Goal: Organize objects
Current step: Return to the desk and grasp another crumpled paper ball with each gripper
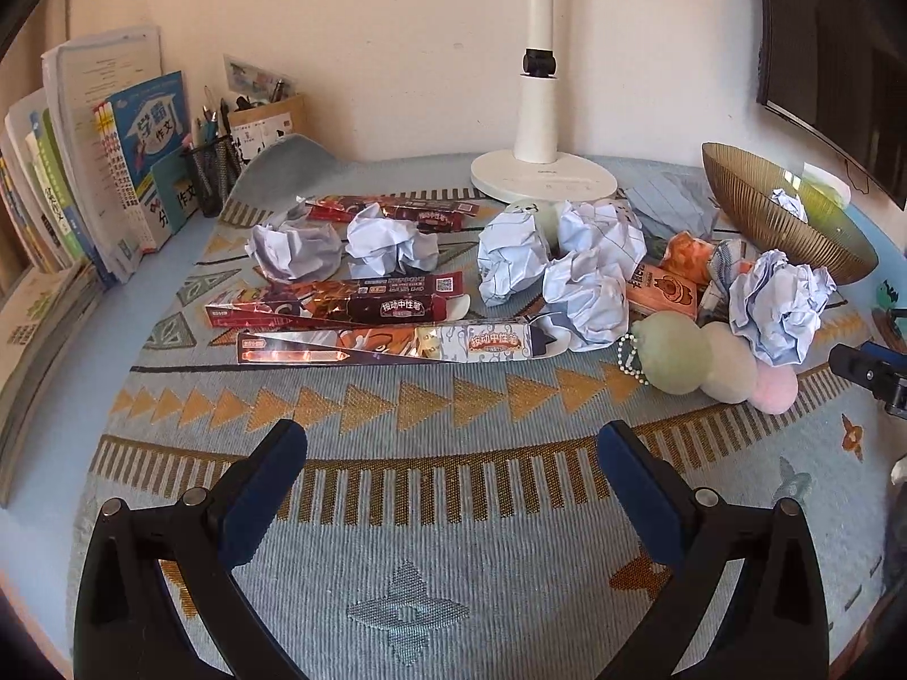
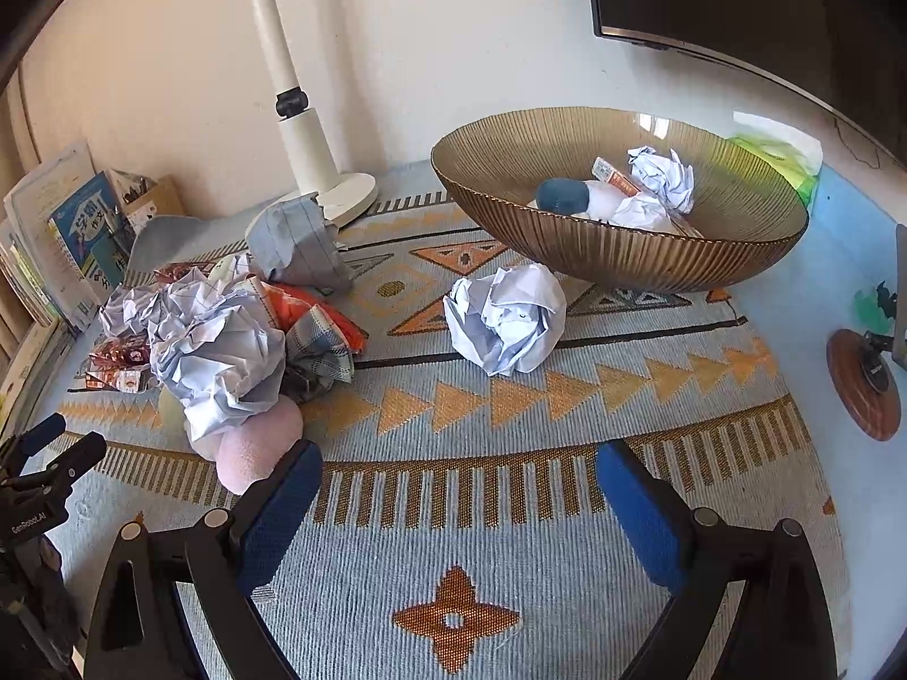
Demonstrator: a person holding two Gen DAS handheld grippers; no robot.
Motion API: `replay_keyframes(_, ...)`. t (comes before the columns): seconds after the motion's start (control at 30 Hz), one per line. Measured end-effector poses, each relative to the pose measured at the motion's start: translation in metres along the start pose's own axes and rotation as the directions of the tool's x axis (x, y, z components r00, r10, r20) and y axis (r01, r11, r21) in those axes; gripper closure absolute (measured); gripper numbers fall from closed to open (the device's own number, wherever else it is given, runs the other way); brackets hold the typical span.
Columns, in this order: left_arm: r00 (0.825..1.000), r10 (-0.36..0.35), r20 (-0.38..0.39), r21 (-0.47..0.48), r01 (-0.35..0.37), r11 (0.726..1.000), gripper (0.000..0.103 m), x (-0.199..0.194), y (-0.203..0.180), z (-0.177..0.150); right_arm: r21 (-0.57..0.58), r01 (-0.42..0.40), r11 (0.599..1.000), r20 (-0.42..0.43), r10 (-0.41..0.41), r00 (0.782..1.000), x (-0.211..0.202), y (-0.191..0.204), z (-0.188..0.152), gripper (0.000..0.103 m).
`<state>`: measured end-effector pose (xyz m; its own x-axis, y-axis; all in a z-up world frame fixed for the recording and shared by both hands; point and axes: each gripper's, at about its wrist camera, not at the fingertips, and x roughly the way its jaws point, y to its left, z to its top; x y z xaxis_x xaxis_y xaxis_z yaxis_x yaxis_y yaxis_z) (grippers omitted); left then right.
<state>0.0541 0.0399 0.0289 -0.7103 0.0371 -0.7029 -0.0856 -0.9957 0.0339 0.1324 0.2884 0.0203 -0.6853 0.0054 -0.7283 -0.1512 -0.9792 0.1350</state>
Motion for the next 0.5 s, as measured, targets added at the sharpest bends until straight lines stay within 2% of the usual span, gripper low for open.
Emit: replay_keyframes(0.5, 1.000, -0.004, -0.001, -0.005, 0.004, 1.000, 0.001, -0.0003, 0.0003, -0.0011, 0.001, -0.002, 1.000, -0.002, 0.002, 1.000, -0.0001, 0.0027, -0.0012, 0.006)
